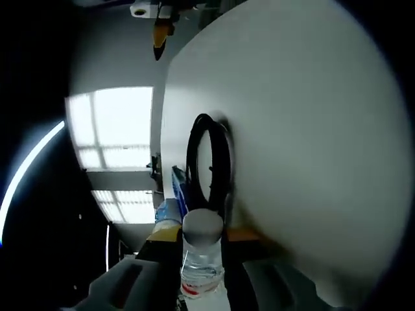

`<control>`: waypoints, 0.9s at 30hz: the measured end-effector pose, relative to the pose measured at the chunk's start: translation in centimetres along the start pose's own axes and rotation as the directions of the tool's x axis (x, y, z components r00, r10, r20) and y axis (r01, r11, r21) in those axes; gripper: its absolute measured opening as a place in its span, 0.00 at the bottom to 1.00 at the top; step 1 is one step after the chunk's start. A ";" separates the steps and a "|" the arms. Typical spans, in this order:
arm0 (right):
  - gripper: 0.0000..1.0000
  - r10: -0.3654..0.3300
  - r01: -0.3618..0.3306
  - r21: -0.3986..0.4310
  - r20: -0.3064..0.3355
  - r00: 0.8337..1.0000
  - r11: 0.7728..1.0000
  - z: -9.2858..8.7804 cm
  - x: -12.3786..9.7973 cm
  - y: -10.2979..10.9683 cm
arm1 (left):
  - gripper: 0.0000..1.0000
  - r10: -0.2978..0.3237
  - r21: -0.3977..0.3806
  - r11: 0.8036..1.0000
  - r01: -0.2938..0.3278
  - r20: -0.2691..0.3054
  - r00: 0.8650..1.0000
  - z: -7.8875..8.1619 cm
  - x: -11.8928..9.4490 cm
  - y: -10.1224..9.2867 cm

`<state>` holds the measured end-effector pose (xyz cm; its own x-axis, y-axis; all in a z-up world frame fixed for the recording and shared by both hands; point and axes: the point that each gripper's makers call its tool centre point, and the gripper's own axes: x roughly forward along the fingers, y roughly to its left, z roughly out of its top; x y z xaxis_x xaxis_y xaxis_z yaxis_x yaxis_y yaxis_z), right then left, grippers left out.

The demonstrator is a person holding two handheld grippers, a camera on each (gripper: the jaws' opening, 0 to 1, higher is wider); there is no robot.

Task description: Arrange the tabletop items into an orderly group along one side of the table until the central work area is clear of visible clutter.

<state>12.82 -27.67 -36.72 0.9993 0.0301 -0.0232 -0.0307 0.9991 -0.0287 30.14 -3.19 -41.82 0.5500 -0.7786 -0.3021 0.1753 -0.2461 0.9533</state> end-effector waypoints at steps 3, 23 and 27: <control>0.56 0.002 -0.002 0.006 0.001 1.000 1.000 -0.1 0.0 0.1 | 0.21 0.020 -0.012 1.000 -0.020 -0.004 1.000 -0.1 -0.3 0.1; 0.56 0.013 -0.013 0.008 0.010 1.000 1.000 0.3 -0.1 0.5 | 0.21 0.174 -0.354 0.922 -0.157 0.017 0.985 -2.5 -1.7 4.3; 0.56 0.007 -0.007 0.014 0.015 1.000 1.000 0.4 -0.3 0.4 | 0.21 0.209 -0.444 0.876 -0.189 -0.003 0.978 -3.4 -1.8 5.4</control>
<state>12.56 -27.30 -36.27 0.9993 0.0376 -0.0083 -0.0378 0.9992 -0.0150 32.91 -1.14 -36.14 0.5768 -0.8113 -0.0957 0.4120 0.1877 0.8916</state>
